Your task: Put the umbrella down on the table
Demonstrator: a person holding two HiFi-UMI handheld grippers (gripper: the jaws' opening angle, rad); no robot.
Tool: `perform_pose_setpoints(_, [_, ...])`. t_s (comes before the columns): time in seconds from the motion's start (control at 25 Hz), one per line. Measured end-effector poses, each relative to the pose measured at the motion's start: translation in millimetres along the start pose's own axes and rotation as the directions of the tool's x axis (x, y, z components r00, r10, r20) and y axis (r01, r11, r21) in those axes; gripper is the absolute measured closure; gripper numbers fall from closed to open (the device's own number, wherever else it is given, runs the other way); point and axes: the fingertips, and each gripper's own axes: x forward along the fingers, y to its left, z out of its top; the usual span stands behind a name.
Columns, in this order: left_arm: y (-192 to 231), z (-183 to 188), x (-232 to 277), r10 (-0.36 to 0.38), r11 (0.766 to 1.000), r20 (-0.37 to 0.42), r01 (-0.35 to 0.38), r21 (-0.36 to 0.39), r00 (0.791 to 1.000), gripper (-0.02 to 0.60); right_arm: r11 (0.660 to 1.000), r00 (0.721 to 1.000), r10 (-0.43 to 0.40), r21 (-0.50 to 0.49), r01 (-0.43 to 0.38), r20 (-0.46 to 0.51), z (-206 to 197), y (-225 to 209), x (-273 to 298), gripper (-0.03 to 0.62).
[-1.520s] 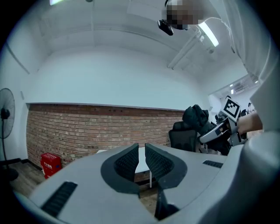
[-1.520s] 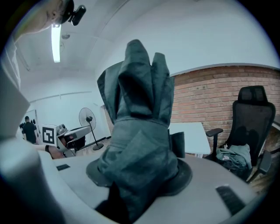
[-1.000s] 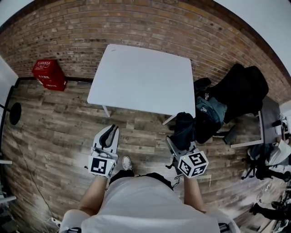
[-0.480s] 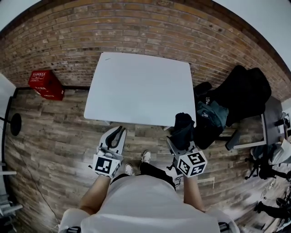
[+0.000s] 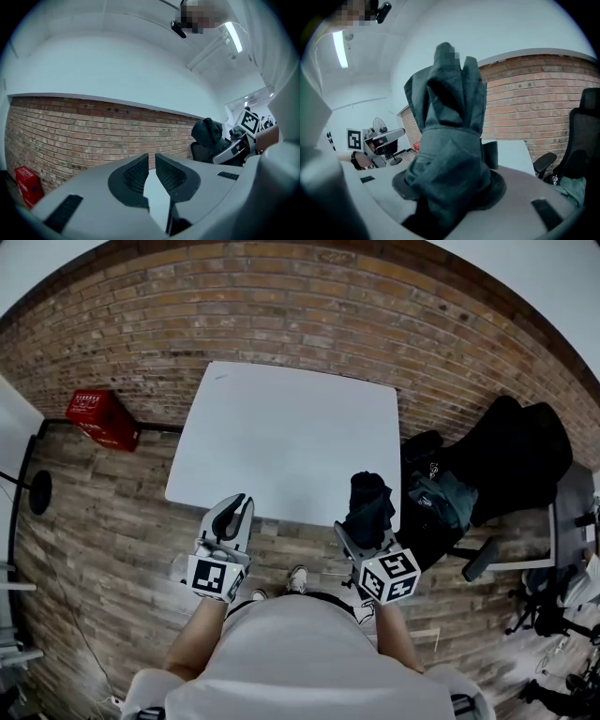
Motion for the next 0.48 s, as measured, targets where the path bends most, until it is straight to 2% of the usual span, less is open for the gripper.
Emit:
perform_pose_setpoints(0.24, [0, -2, 16, 0.015, 1.000, -0.016, -0.014, 0.015, 1.000, 0.518, 0.999, 0.999, 0.028, -0.027, -0.029, -0.028, 6, -17, 31, 0.381])
perform_pose_setpoints(0.48, [5, -4, 18, 0.040, 0.999, -0.014, -0.039, 0.011, 0.999, 0.518, 0.997, 0.994, 0.067, -0.038, -0.070, -0.083, 3, -34, 89, 0.381])
